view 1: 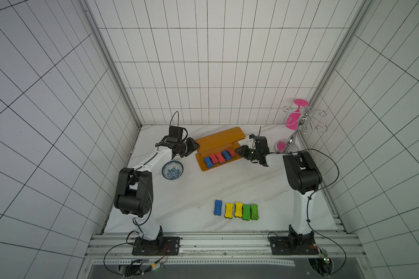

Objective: Remove the whiteboard erasers from the shelf
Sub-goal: Pick up the whiteboard eraser from the shelf.

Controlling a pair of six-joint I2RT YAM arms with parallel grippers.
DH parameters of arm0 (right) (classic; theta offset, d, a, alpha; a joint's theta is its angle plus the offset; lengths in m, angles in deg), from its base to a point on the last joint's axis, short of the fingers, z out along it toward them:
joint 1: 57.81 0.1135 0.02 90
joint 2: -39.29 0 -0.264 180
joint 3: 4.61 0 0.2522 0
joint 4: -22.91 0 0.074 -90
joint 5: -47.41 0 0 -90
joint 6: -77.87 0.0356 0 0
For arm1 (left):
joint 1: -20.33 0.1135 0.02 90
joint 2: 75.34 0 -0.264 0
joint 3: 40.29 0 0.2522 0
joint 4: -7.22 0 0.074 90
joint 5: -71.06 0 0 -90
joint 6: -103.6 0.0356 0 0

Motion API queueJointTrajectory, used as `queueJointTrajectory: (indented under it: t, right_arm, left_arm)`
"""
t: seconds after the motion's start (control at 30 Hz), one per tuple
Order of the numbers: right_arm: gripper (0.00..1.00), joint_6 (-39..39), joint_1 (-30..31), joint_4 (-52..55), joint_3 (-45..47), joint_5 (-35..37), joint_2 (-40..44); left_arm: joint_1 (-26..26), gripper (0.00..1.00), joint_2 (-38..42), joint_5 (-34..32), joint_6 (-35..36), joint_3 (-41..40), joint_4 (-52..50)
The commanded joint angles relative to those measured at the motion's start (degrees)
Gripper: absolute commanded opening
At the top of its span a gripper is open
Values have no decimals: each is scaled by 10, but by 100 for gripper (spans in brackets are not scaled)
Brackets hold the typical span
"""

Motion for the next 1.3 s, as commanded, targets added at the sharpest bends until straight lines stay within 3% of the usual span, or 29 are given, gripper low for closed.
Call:
queueJointTrajectory:
  t: [0.0, 0.47, 0.57, 0.77, 1.27]
  right_arm:
    - [37, -1, 9, 0, -27, -9, -20]
    - [37, -40, 28, 40, -10, 26, -26]
    - [29, -63, 31, 70, -7, 53, -24]
    - [0, -71, 31, 83, 1, 65, -11]
    - [0, 22, 34, 50, 67, 100, 111]
  left_arm:
    - [4, 45, -6, 2, 2, 2, 7]
    - [3, 45, -6, 3, 1, -3, 8]
    - [3, 45, -4, 1, 2, -3, 8]
    - [3, 45, -3, -5, 5, -3, 5]
    - [4, 45, 3, -25, 7, -2, 1]
